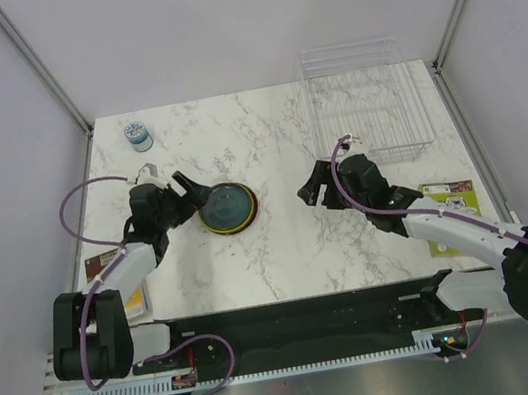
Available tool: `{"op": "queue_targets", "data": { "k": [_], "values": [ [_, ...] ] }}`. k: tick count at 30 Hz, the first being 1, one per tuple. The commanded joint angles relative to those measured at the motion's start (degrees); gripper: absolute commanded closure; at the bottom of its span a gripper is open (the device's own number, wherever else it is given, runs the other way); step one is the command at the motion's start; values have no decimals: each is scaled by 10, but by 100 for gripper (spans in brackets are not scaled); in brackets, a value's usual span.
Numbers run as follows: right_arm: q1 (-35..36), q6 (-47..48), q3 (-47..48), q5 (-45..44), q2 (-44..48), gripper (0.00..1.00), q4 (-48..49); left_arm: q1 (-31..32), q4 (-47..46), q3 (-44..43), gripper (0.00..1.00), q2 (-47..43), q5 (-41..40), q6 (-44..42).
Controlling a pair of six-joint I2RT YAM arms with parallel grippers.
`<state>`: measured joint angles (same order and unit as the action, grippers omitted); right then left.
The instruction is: Unload the plates from the dish rack
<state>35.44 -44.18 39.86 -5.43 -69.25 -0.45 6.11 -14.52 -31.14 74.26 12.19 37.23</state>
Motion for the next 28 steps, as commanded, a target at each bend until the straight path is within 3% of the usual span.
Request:
{"op": "queue_targets", "data": {
  "k": [1, 6, 16, 21, 28],
  "values": [
    [-1, 19, 5, -27, 24, 17, -24, -1, 70, -41, 0, -27, -52, -53],
    [-2, 50, 16, -62, 36, 17, -60, -1, 104, -32, 0, -81, -82, -69],
    [-1, 178, 49, -304, 106, 13, -166, 44, 158, -80, 0, -201, -143, -121],
    [-1, 199, 34, -408, 134, 11, -178, 69, 184, -111, 0, -246, -164, -166],
    [-2, 235, -13, -480, 163, 8, -147, 106, 186, -113, 0, -287, -210, -211]
  ]
}}
